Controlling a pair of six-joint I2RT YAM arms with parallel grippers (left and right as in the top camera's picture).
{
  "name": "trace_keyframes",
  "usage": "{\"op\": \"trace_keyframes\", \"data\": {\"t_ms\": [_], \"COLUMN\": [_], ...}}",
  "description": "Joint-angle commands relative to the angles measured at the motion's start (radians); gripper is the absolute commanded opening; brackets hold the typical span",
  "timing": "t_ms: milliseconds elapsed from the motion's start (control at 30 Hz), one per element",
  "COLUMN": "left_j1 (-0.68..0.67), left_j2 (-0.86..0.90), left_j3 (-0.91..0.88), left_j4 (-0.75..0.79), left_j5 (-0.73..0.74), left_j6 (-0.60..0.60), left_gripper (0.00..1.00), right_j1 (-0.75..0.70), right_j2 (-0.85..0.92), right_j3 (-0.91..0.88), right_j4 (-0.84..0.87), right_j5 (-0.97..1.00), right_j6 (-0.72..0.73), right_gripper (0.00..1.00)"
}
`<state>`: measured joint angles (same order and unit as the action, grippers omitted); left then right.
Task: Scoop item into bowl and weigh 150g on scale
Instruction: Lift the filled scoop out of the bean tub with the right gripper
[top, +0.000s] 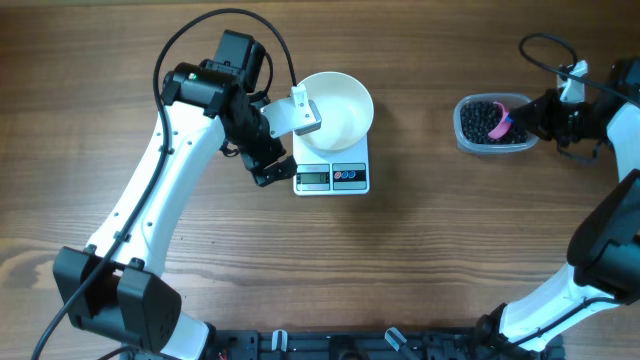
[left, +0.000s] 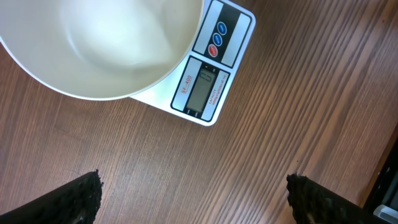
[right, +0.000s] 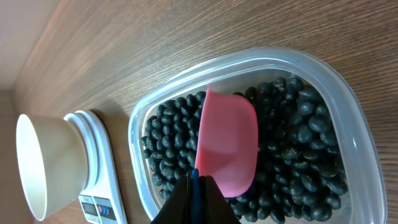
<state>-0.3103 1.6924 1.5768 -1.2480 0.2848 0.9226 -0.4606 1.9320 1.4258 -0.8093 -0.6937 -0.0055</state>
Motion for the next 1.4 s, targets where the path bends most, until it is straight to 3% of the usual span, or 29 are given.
{"op": "trace_keyframes", "data": {"t_ms": [0, 133, 400, 1233, 1367], "left_j1": [0.005, 0.005, 0.005, 0.005, 0.005], "left_j2": [0.013, 0.013, 0.013, 0.013, 0.013], "left_j3": [-0.007, -0.007, -0.007, -0.007, -0.007], "left_j4": [0.003, 0.003, 0.003, 0.003, 0.003], "left_j5": [0.002, 0.002, 0.002, 0.002, 0.002], "left_j6": [0.013, 0.013, 0.013, 0.013, 0.013], "left_gripper": [1.00, 1.00, 1.00, 1.00, 1.00], "right_j1": [-0.037, -0.097, -0.163, -0.191, -0.217], "right_j2": [0.019, 0.019, 0.019, 0.019, 0.019], "right_j3": [-0.013, -0.013, -0.012, -0.012, -0.012], "right_j4": [-0.007, -0.013, -0.046, -0.087, -0.093], "right_j5": [-0.121, -0.226, -0.251, -0.391, -0.487], "right_j6": [-0.021, -0.028, -0.031, -0.156, -0.196], "right_gripper": [0.04, 0.04, 0.04, 0.04, 0.04]}}
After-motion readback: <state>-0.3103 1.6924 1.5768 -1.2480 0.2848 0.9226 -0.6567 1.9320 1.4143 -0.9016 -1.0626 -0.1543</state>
